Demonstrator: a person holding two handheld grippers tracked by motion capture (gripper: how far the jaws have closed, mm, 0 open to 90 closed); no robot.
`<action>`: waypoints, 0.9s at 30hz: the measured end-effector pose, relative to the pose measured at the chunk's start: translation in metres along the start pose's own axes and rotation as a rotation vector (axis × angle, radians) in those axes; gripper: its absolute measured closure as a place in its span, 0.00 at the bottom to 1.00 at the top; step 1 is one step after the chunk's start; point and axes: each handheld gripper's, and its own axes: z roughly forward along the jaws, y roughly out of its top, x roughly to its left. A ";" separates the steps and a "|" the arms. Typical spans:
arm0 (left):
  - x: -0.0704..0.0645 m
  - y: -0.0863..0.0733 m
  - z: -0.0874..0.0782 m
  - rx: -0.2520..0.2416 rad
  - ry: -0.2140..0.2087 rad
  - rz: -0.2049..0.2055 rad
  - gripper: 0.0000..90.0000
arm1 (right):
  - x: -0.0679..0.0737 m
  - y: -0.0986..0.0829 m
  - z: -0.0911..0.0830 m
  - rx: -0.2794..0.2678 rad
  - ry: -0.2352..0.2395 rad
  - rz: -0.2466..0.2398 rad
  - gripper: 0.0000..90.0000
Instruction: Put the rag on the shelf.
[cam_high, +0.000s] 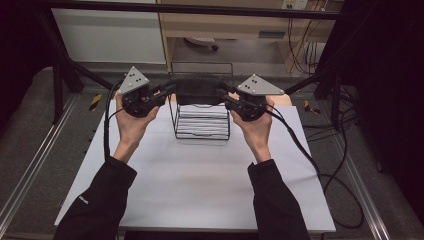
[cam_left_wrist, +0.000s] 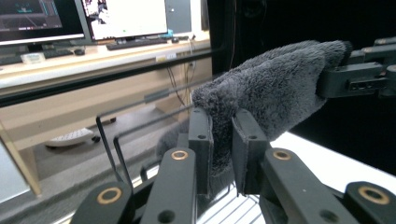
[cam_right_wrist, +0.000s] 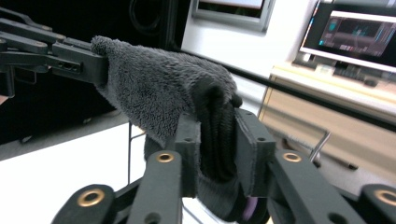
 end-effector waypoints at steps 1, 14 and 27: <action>-0.001 -0.002 -0.001 0.006 -0.001 0.000 0.87 | 0.000 0.000 0.000 0.000 0.000 0.000 0.78; -0.008 -0.022 -0.004 0.114 0.009 0.020 0.77 | 0.006 -0.013 -0.006 0.101 -0.003 0.041 0.62; -0.010 -0.044 0.004 0.210 0.024 0.002 0.70 | 0.006 -0.040 -0.007 0.170 0.007 0.123 0.52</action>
